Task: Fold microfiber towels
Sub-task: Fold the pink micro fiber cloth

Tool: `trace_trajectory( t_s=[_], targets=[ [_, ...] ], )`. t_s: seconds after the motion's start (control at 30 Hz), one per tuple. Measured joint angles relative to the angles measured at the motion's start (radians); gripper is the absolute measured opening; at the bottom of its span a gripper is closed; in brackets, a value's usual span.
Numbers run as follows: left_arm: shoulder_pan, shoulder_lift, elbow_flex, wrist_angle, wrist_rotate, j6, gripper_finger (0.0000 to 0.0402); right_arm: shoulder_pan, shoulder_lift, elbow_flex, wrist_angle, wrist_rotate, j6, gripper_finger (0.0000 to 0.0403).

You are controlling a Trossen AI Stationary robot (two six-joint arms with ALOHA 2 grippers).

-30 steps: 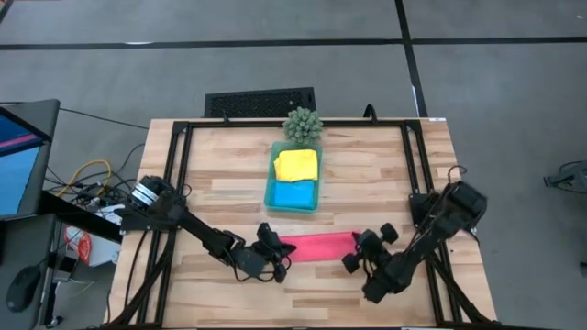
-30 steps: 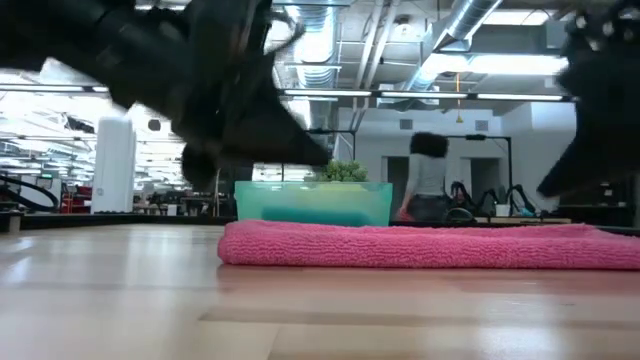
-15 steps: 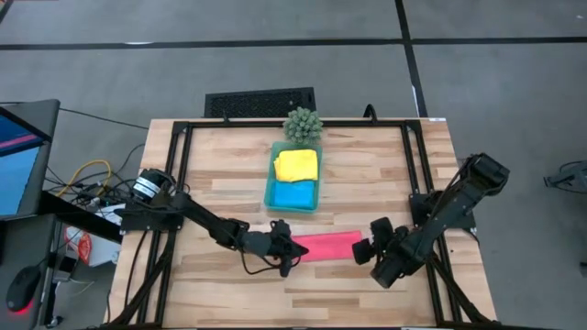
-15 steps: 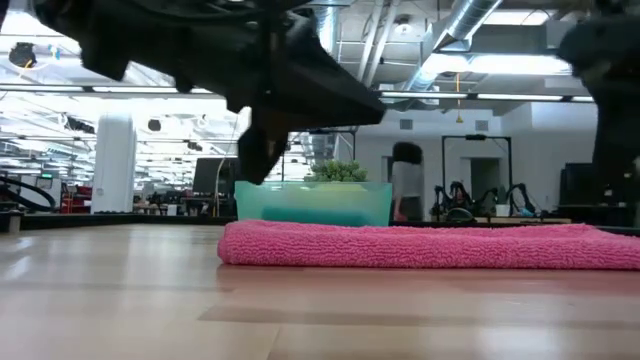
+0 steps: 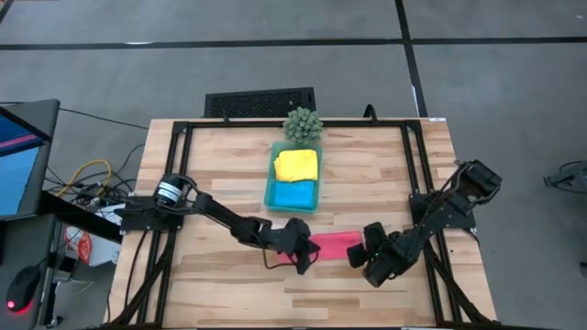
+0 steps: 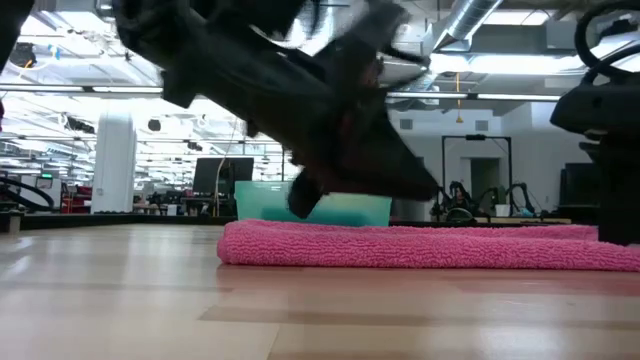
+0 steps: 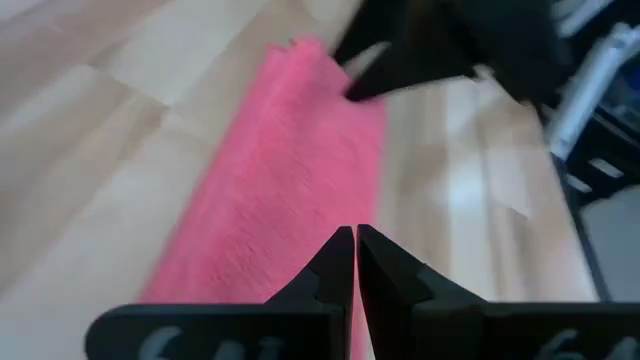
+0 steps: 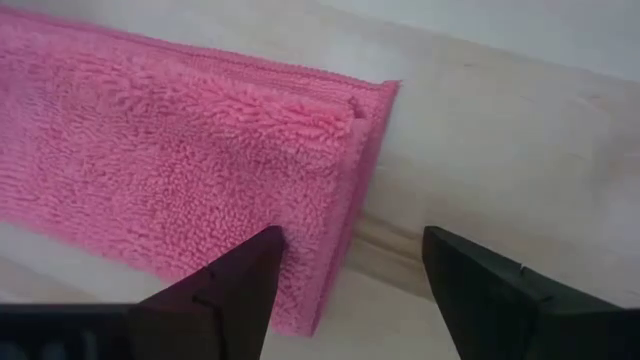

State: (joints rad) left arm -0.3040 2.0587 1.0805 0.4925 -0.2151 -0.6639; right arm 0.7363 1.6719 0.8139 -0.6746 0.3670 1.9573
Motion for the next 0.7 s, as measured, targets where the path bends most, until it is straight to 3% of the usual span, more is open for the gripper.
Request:
trace_trajectory(
  t_s=[0.17, 0.57, 0.7],
  targets=[
    [0.043, 0.021, 0.045, -0.123, -0.003, 0.014, 0.0009, -0.006, 0.012, 0.005, 0.006, -0.014, -0.021, 0.0269],
    [0.069, 0.022, 0.049, -0.211, 0.074, 0.106, 0.0009, -0.024, -0.005, 0.003, 0.023, -0.030, -0.047, 0.0253],
    [0.068, 0.022, 0.049, -0.261, 0.031, 0.103, 0.0009, -0.038, -0.005, 0.003, 0.037, -0.039, -0.073, 0.0244]
  ],
)
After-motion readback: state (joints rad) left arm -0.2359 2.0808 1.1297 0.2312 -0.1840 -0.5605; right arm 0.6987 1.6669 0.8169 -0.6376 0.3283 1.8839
